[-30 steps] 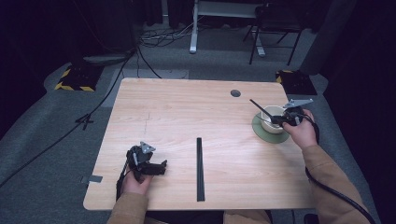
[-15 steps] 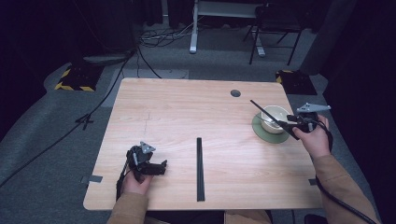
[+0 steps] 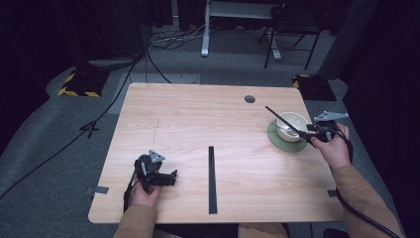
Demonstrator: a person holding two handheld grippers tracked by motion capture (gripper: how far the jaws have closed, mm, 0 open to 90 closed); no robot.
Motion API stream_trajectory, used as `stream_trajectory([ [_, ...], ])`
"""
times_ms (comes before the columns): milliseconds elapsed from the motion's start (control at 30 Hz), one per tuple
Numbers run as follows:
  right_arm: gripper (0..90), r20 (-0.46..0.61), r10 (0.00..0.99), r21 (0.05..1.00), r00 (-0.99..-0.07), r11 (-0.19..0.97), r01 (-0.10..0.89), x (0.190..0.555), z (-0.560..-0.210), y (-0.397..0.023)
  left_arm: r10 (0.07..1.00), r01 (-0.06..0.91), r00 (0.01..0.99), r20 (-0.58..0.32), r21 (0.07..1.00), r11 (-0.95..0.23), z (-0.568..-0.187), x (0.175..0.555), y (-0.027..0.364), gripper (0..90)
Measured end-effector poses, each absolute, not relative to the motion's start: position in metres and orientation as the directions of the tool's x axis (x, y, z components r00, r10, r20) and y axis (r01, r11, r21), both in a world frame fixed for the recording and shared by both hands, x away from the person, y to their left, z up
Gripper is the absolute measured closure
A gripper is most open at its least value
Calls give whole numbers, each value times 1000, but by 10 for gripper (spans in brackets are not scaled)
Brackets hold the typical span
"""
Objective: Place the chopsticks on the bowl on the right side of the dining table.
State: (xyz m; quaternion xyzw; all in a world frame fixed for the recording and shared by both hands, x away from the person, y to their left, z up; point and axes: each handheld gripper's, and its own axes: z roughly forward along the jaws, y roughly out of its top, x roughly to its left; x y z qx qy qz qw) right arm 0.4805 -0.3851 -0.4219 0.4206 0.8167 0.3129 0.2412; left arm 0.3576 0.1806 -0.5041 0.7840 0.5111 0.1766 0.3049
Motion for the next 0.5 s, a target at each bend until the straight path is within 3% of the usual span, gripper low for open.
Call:
stream_trajectory([
  [333,500,-158,858,688,-488,450,569,498,-421,-391,909,694,415,-35,659,-292,-504,358,181,3],
  [500,489,-141,848,711,-511,446,543,502,-416,-383,909,694,415,-35,659,-292,-504,358,181,3],
])
